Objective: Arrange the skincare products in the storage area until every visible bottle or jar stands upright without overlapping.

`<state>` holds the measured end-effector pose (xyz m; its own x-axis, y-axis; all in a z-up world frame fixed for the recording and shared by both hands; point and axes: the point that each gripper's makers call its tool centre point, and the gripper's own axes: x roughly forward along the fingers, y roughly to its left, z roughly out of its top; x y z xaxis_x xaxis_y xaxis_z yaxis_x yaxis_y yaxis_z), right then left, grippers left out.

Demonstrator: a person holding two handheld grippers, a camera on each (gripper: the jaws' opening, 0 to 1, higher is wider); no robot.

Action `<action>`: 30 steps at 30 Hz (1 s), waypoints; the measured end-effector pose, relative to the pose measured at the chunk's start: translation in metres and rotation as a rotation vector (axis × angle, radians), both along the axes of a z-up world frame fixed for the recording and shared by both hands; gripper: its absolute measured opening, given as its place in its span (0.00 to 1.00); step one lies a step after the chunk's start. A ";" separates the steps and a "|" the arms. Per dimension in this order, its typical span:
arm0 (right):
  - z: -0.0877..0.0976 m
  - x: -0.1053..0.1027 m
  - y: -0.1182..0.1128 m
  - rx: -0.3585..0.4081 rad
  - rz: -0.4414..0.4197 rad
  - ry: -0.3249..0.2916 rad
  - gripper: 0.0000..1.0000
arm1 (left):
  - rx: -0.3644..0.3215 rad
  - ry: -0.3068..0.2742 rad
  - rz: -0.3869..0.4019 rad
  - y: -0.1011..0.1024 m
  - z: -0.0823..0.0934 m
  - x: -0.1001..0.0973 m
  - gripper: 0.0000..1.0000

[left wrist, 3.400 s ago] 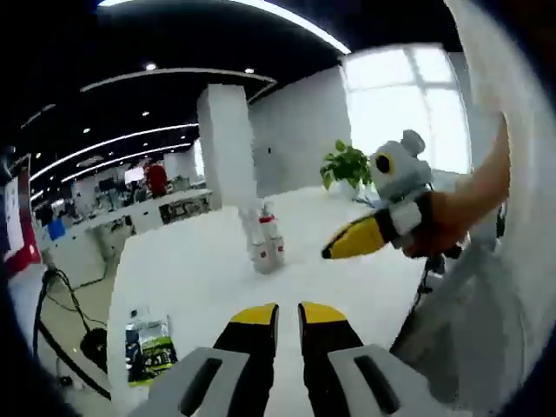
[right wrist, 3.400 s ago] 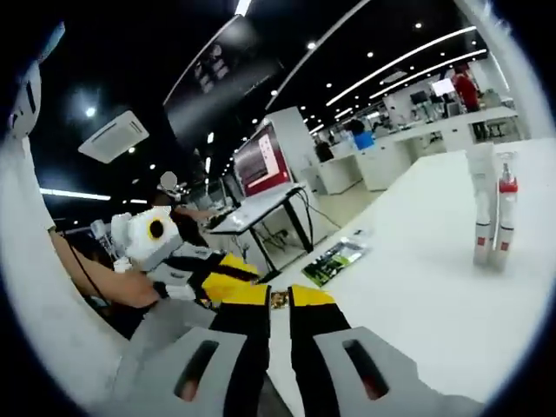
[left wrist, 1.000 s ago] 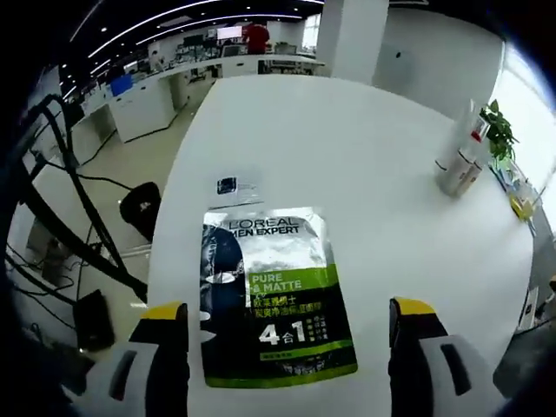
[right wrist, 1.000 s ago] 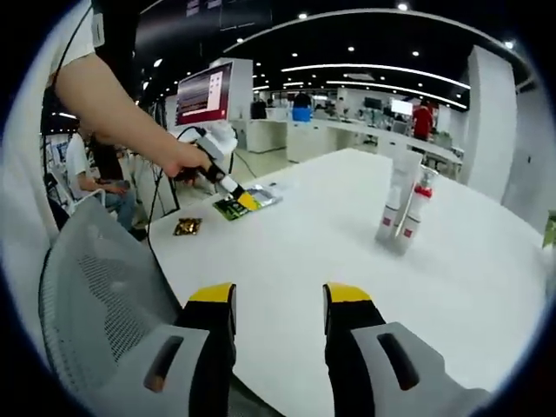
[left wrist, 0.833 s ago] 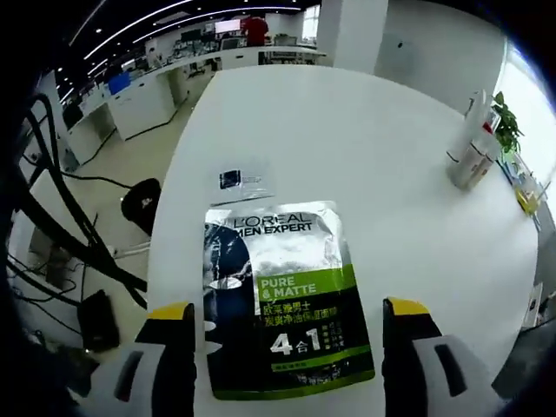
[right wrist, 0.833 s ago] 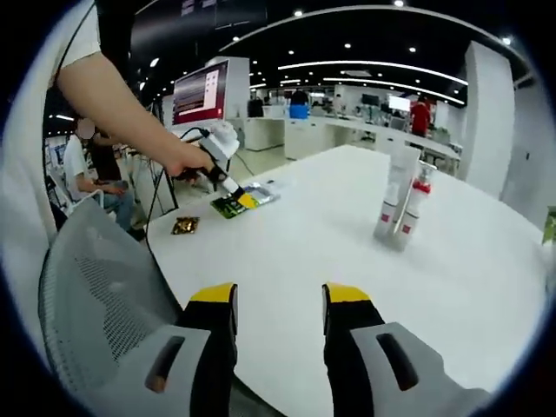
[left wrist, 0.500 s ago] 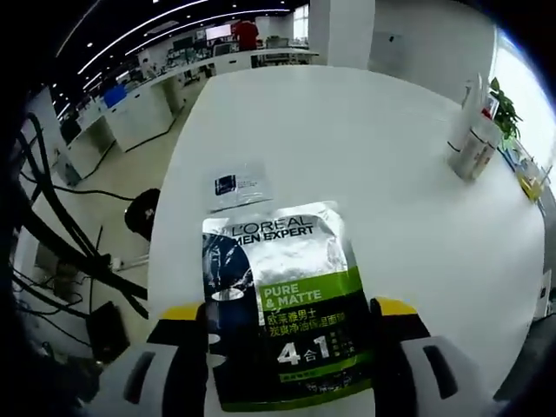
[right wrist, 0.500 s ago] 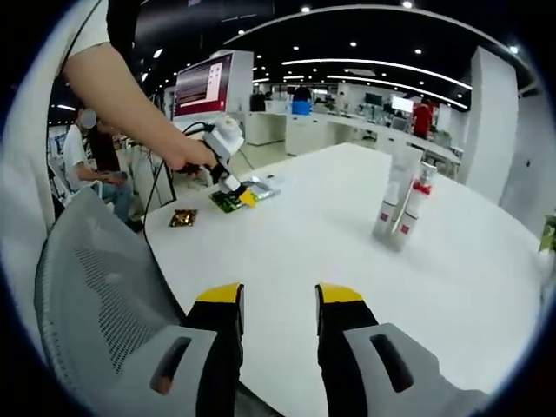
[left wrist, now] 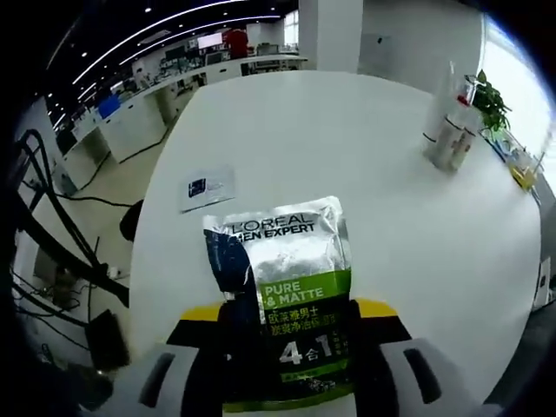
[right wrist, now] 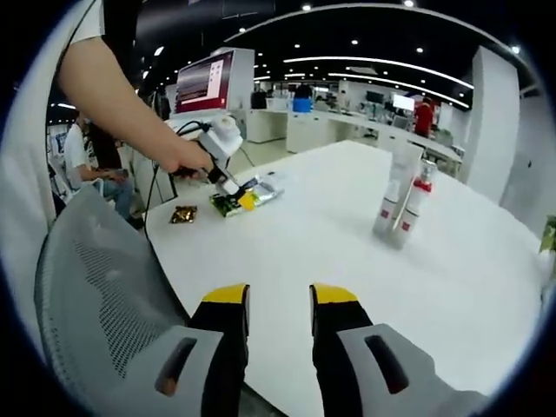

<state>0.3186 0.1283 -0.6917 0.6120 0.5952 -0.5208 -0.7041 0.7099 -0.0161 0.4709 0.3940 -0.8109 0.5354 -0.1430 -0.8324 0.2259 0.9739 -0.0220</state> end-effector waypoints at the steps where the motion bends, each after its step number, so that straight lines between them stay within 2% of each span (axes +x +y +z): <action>1: 0.000 0.000 0.000 0.001 -0.002 0.006 0.25 | 0.002 -0.007 -0.035 -0.004 0.001 -0.001 0.46; 2: 0.000 0.000 0.000 0.001 -0.001 0.002 0.25 | 0.011 -0.014 -0.045 -0.009 0.001 -0.004 0.41; 6: 0.000 -0.003 0.004 0.013 0.014 0.010 0.28 | -0.009 -0.019 -0.052 -0.017 0.001 -0.011 0.33; 10: 0.000 -0.004 0.005 0.020 0.024 0.019 0.28 | -0.028 -0.015 -0.098 -0.032 0.002 -0.022 0.29; 13: 0.002 -0.006 0.008 0.040 0.031 0.023 0.29 | -0.099 0.001 -0.124 -0.049 0.006 -0.032 0.27; 15: 0.003 -0.007 0.010 0.048 0.039 0.019 0.28 | -0.122 -0.039 -0.130 -0.057 0.014 -0.039 0.24; 16: 0.004 -0.008 0.010 0.048 0.042 0.018 0.28 | -0.153 -0.058 -0.132 -0.064 0.020 -0.044 0.23; 20: 0.007 -0.008 0.012 0.069 0.047 0.012 0.28 | -0.227 -0.101 -0.140 -0.083 0.042 -0.065 0.18; 25: 0.016 -0.005 0.010 0.153 0.017 0.032 0.29 | -0.317 -0.170 -0.142 -0.104 0.073 -0.090 0.17; 28: 0.020 -0.006 0.014 0.170 0.029 0.026 0.29 | -0.344 -0.204 -0.148 -0.114 0.092 -0.108 0.17; 29: 0.020 -0.008 0.018 0.181 0.049 0.035 0.31 | -0.352 -0.207 -0.161 -0.118 0.096 -0.113 0.16; 30: 0.019 -0.014 0.025 0.211 0.078 0.088 0.34 | -0.364 -0.218 -0.159 -0.120 0.104 -0.121 0.16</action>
